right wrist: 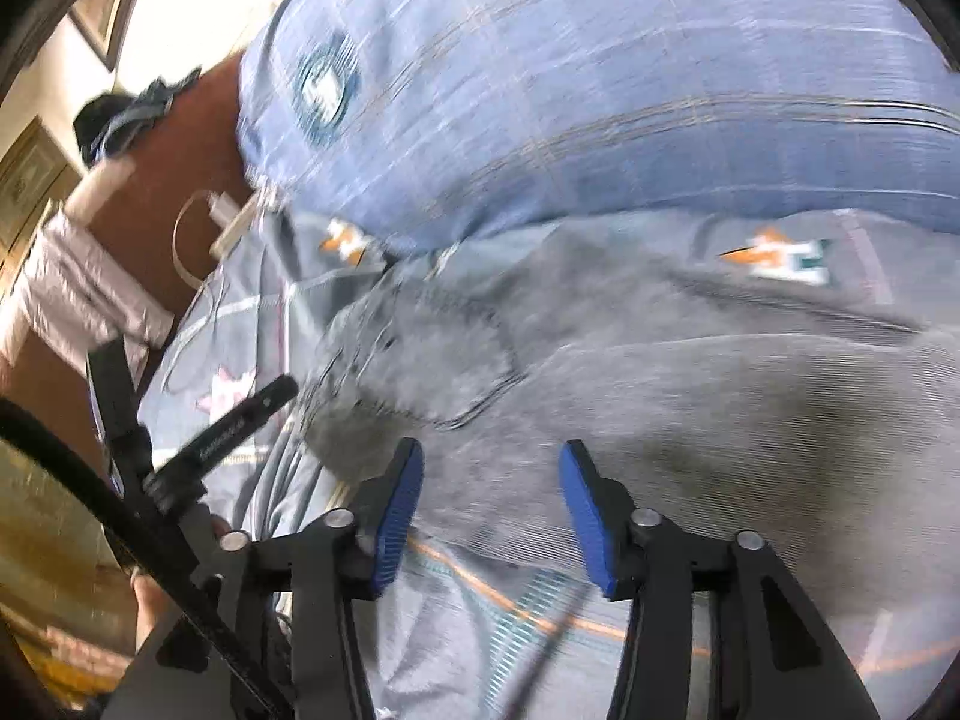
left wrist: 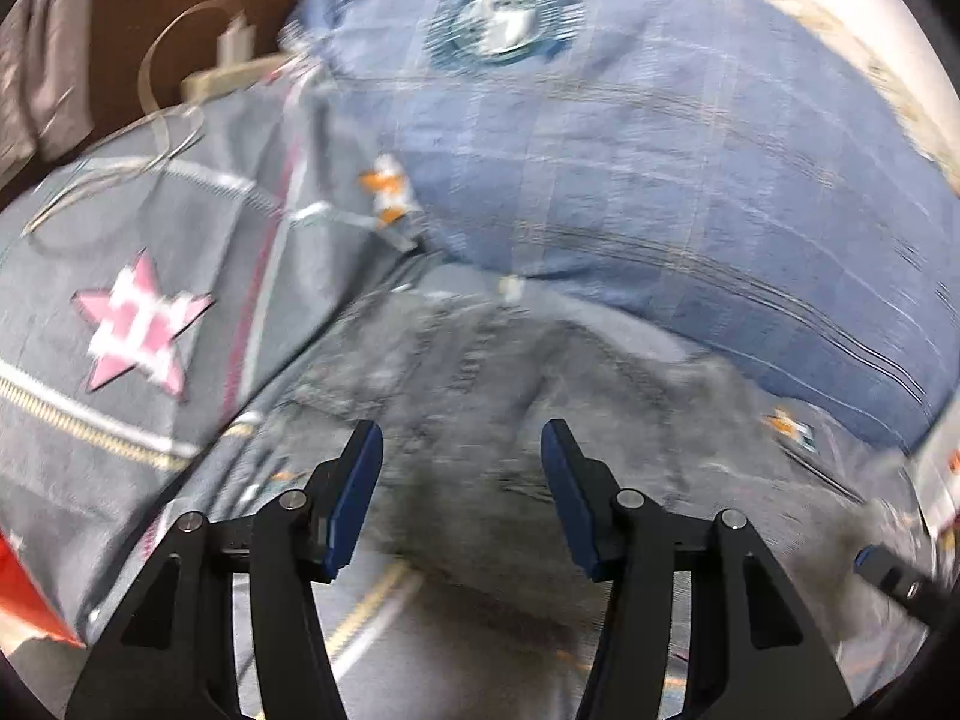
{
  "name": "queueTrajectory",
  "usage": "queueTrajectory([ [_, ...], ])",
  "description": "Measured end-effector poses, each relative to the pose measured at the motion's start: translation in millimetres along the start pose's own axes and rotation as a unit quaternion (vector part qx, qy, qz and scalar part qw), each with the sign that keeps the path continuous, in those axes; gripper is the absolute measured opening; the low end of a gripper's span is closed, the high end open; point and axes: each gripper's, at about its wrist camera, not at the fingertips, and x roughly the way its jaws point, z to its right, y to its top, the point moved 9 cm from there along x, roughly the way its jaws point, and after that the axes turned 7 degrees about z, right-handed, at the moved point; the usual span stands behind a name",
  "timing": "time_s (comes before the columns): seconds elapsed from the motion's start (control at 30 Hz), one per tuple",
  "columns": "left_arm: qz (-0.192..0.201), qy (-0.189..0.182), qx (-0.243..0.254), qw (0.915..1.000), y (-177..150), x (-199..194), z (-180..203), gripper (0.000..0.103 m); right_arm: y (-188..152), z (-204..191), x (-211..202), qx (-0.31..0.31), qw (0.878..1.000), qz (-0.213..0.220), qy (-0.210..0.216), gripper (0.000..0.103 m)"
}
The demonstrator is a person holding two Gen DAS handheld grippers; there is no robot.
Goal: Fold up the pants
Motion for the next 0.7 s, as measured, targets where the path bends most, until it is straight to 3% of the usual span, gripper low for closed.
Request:
queueTrajectory([
  [0.07,0.001,-0.039,0.032,0.9987,-4,-4,23,0.069,0,31,-21,0.023,0.999,0.016,-0.032,0.068],
  [0.2,-0.022,-0.111,0.096,0.9889,-22,-10,73,0.069,4,91,-51,0.077,0.994,0.042,-0.065,0.068],
  [0.37,-0.049,-0.168,0.15,0.9732,-50,-30,140,0.069,28,165,-94,0.156,0.98,0.086,-0.089,0.069],
  [0.5,-0.074,-0.23,0.205,0.9483,-79,-49,218,0.069,26,217,-127,0.173,0.969,0.099,-0.144,0.072],
  [0.57,-0.09,-0.266,0.242,0.9286,-100,-61,263,0.069,20,248,-139,0.203,0.958,0.106,-0.175,0.072],
  [0.7,-0.108,-0.293,0.32,0.8944,-144,-78,333,0.069,7,281,-147,0.284,0.943,0.106,-0.134,0.072],
])
